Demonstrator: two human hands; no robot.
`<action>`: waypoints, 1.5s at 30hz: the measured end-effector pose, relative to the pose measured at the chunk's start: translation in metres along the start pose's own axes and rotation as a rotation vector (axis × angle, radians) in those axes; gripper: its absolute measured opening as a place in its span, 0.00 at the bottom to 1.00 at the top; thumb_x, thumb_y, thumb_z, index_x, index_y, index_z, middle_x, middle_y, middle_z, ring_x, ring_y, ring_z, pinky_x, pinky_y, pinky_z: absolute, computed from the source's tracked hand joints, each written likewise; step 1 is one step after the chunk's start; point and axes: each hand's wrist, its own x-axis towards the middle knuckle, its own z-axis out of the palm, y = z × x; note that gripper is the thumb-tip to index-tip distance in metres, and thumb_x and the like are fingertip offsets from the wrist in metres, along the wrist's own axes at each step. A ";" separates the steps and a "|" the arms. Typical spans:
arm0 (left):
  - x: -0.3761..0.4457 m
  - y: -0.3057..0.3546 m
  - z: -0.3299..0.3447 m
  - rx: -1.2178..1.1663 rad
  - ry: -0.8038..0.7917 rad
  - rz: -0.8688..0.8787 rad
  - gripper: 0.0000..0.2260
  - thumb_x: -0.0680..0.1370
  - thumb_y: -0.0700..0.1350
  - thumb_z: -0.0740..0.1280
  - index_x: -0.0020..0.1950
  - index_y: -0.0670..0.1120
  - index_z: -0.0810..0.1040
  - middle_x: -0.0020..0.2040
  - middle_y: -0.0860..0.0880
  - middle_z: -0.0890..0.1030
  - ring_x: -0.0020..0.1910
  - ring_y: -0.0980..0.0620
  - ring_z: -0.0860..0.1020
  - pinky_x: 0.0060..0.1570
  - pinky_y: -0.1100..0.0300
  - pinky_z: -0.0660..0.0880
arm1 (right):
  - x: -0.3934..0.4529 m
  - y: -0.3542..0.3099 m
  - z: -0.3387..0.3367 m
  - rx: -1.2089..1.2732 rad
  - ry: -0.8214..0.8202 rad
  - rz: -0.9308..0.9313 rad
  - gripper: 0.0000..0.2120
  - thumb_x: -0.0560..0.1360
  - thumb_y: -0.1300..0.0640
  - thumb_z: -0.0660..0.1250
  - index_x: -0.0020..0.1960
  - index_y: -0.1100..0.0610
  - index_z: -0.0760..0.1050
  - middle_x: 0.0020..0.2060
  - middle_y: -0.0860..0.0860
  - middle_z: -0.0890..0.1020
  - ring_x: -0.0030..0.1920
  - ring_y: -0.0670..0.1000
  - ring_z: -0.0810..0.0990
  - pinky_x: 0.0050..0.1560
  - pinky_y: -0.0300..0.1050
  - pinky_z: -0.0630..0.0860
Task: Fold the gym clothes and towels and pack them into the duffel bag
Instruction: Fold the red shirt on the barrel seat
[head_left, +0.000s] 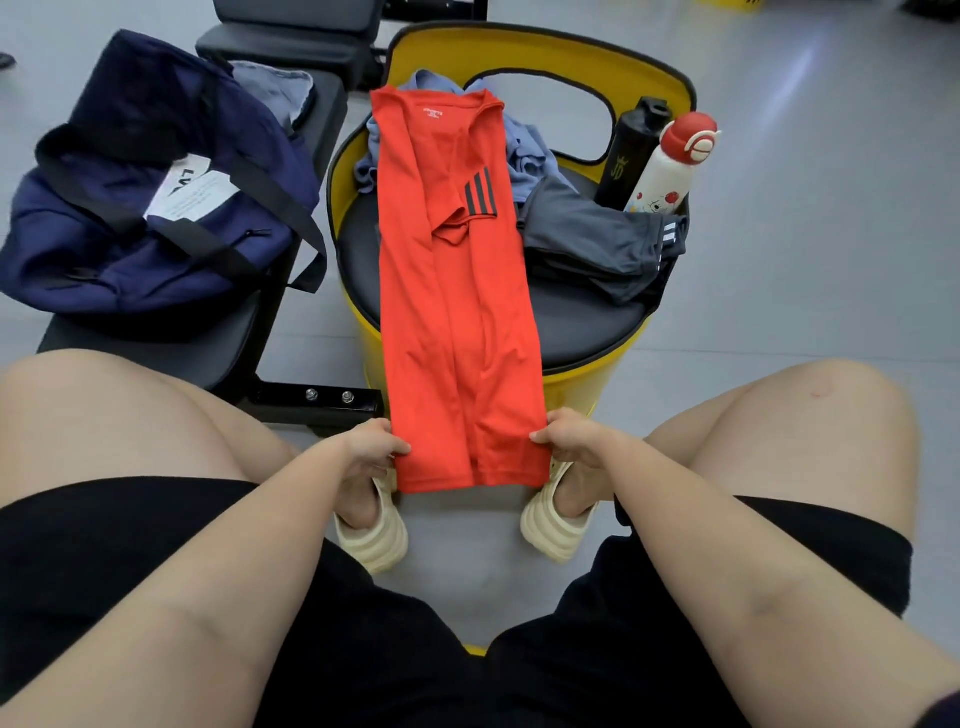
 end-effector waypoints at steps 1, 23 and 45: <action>0.003 -0.004 0.000 -0.002 -0.005 0.000 0.05 0.79 0.38 0.61 0.55 0.42 0.71 0.51 0.42 0.75 0.45 0.47 0.75 0.48 0.54 0.70 | -0.003 0.001 0.001 -0.002 0.013 0.002 0.05 0.80 0.63 0.59 0.48 0.56 0.72 0.37 0.51 0.73 0.34 0.48 0.69 0.35 0.40 0.66; -0.057 0.006 0.001 0.069 0.063 0.310 0.32 0.68 0.23 0.68 0.69 0.40 0.66 0.63 0.36 0.71 0.56 0.43 0.74 0.49 0.56 0.75 | -0.060 0.003 0.002 -0.045 0.027 -0.313 0.20 0.69 0.66 0.75 0.60 0.66 0.75 0.51 0.53 0.76 0.49 0.50 0.77 0.50 0.35 0.76; -0.083 0.004 -0.008 0.511 0.468 0.798 0.04 0.74 0.39 0.71 0.48 0.42 0.82 0.69 0.49 0.71 0.72 0.49 0.64 0.69 0.56 0.61 | -0.083 0.006 -0.011 -0.783 0.441 -0.817 0.10 0.72 0.59 0.71 0.51 0.63 0.80 0.58 0.55 0.74 0.61 0.55 0.69 0.63 0.43 0.64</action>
